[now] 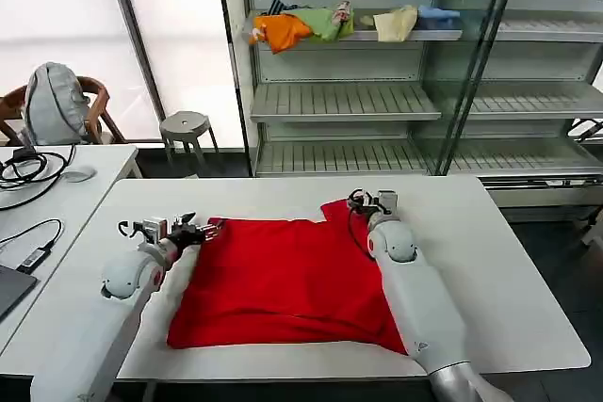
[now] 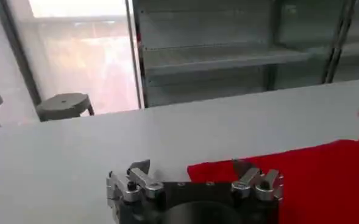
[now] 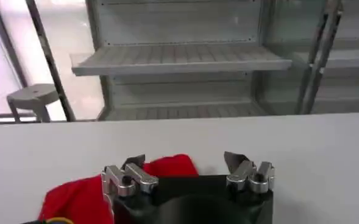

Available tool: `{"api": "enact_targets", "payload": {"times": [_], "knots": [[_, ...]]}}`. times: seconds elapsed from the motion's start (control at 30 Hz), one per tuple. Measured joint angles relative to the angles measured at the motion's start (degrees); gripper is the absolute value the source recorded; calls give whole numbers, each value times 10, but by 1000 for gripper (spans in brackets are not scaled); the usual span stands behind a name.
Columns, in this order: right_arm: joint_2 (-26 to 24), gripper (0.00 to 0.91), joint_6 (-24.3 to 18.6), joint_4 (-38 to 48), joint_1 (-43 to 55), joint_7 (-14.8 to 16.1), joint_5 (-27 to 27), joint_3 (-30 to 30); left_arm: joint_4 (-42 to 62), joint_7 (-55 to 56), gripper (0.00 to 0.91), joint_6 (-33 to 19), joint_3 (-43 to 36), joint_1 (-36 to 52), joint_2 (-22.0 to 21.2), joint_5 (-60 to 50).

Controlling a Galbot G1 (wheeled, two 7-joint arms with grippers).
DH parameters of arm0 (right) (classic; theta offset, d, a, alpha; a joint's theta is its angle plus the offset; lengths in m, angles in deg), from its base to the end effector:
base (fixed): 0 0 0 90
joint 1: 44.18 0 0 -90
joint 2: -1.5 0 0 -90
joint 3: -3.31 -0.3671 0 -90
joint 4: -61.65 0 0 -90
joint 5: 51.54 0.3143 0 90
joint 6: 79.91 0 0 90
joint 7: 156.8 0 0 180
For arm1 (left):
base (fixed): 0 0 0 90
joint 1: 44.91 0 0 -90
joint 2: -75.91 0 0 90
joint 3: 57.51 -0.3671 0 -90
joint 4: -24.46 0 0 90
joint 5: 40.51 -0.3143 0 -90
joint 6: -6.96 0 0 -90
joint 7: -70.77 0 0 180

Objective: Fold and organize the clothes.

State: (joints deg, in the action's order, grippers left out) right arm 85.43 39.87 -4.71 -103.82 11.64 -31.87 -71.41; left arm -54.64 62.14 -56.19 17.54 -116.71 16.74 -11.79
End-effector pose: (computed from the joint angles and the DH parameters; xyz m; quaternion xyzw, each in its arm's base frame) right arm 0.4916 0.0233 -0.2897 0.0166 -0.9743 -0.0126 0.2244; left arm 0.4104 0.1502 -0.2936 -0.1220 -0.9664 -0.0366 0.2234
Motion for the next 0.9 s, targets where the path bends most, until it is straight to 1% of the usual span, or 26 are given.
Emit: {"api": "enact_targets", "payload": {"times": [0.03, 0.53, 0.9], "knots": [[1, 0, 2, 2, 1, 1, 1, 0, 2, 0, 20, 0, -1, 1, -1, -1], [7, 0, 12, 11, 5, 14, 13, 0, 10, -13, 20, 5, 6, -3, 1, -2], [-3, 0, 6, -11, -6, 25, 17, 7, 1, -24, 20, 0, 16, -13, -2, -1]]}}
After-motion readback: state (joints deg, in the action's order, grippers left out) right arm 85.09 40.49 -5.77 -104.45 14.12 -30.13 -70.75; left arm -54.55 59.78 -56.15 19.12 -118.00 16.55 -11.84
